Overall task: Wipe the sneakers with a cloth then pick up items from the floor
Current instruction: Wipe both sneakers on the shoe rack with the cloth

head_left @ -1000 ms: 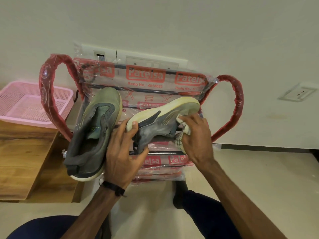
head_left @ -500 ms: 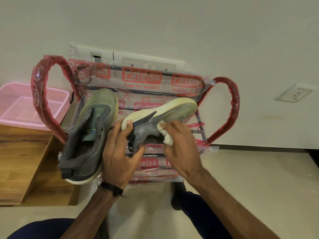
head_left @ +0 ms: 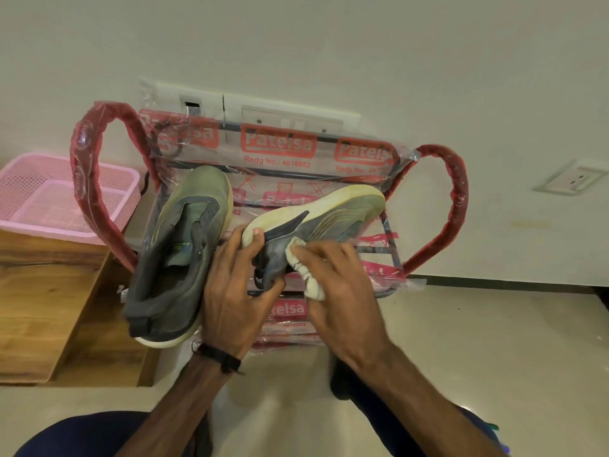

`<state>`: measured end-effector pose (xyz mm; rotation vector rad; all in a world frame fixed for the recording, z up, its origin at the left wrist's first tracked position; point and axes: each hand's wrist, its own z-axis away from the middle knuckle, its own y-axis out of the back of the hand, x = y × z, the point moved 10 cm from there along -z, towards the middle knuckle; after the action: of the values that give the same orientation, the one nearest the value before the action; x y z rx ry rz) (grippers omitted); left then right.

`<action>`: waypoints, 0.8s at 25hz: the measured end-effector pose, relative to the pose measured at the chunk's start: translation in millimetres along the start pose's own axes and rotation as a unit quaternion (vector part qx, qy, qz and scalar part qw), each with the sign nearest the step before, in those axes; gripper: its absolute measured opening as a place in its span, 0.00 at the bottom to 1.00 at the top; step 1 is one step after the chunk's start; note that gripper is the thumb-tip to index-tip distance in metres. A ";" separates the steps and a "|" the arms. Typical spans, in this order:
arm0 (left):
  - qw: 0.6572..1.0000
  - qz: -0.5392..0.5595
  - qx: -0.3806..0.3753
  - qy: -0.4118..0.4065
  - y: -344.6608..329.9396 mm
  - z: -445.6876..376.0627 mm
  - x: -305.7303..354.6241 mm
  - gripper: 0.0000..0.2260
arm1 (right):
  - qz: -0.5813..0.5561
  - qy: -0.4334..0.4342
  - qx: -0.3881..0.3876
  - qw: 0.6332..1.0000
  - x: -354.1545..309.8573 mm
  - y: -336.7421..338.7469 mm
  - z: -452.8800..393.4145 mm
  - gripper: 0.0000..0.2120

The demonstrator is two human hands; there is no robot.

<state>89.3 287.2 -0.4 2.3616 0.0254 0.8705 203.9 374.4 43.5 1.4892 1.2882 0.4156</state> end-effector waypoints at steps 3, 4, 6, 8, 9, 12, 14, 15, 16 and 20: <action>1.000 0.008 -0.016 -0.010 -1.3 -2.4 5.0 0.31 | 0.046 0.014 0.025 0.998 5.1 5.0 -3.3 0.27; 0.999 0.011 -0.026 -0.017 -1.9 -3.5 6.8 0.33 | 0.042 -0.035 0.043 0.998 19.8 7.1 -8.9 0.26; 0.998 0.039 -0.054 -0.022 -4.1 -4.4 10.0 0.39 | 0.026 -0.102 0.052 0.993 35.8 7.4 -17.3 0.28; 0.995 0.071 -0.065 -0.012 -3.8 -5.8 10.3 0.38 | 0.036 -0.072 0.031 0.996 24.6 3.0 -17.7 0.29; 0.995 0.075 -0.061 -0.010 -3.5 -6.4 10.3 0.36 | 0.040 -0.037 0.023 0.998 14.2 3.0 -15.3 0.29; 0.995 0.073 -0.072 -0.006 -10.7 -1.9 10.1 0.34 | 0.088 0.085 -0.018 0.992 -23.6 -0.7 -1.4 0.29; 0.992 0.091 -0.087 0.017 -16.9 -0.6 8.0 0.37 | 0.139 0.118 -0.030 0.983 -22.4 0.4 -6.0 0.31; 0.990 0.107 -0.086 0.035 -18.7 -1.1 5.8 0.39 | 0.147 0.088 -0.016 0.985 -7.5 5.6 -13.1 0.31; 0.989 0.116 -0.080 0.047 -19.2 -2.2 3.3 0.40 | 0.139 0.033 0.010 0.990 11.3 14.3 -20.2 0.30; 0.995 0.086 -0.049 0.001 -14.9 -4.6 10.3 0.34 | 0.123 0.039 0.021 0.991 -2.9 8.8 -13.0 0.26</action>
<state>97.4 304.1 0.1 2.2965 -0.2173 0.9325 196.8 379.5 56.9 1.6884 1.1829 0.6151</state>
